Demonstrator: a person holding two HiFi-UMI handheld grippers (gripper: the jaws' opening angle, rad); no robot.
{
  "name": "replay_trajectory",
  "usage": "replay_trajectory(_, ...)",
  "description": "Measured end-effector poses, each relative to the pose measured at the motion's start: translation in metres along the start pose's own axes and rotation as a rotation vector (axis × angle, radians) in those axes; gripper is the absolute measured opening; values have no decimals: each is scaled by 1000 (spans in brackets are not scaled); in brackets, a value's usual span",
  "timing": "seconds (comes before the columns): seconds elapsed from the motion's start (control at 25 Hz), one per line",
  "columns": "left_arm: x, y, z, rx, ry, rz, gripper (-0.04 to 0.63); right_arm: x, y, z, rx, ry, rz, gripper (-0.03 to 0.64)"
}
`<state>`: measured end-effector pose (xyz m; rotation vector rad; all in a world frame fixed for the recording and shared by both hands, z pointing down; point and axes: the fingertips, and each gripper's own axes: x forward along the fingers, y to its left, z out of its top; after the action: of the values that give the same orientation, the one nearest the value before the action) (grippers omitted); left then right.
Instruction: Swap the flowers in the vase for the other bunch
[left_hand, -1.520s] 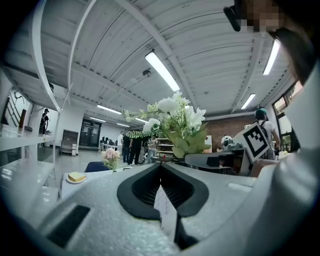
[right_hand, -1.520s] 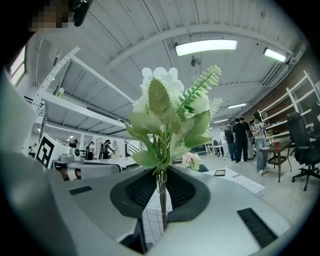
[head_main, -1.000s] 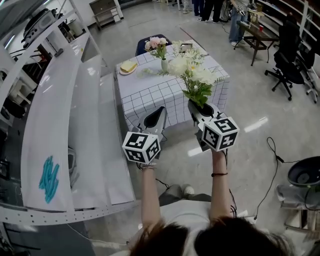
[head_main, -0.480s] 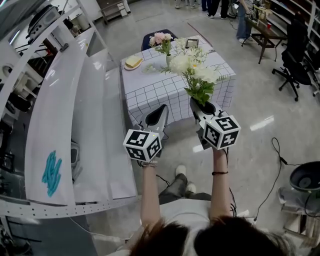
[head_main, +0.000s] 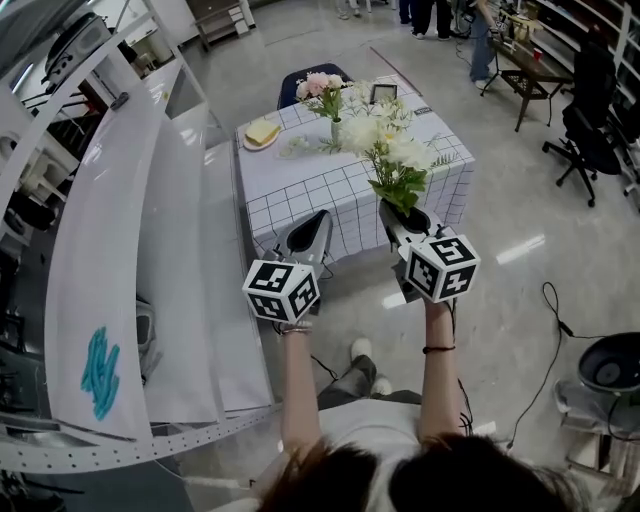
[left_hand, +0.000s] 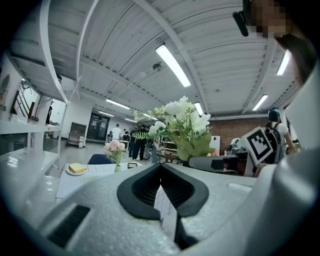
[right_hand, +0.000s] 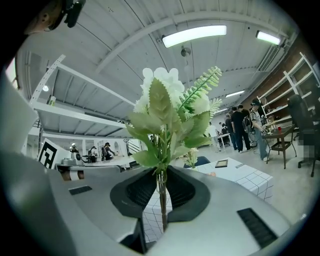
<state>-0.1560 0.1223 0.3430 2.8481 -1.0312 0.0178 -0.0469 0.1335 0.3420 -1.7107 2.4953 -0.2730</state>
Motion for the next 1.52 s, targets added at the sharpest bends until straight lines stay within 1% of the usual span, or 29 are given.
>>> replay_trajectory(0.36, 46, 25, -4, -14, 22, -60, 11, 43, -29, -3, 12, 20, -31, 57)
replay_trajectory(0.68, 73, 51, 4, -16, 10, -103, 11, 77, -40, 4, -1, 16, -52, 57)
replay_trajectory(0.88, 85, 70, 10, -18, -1, -115, 11, 94, -46, 6, 0, 7, -70, 57)
replay_trajectory(1.16, 97, 83, 5, -29, 9, -134, 12, 107, -57, 1, 12, 4, -103, 57)
replay_trajectory(1.36, 105, 91, 4, -22, 1, -122, 12, 115, -67, -1, 31, 1, -110, 57)
replay_trajectory(1.52, 113, 100, 2, -33, 0, -114, 12, 122, -74, -6, 26, 19, -104, 57)
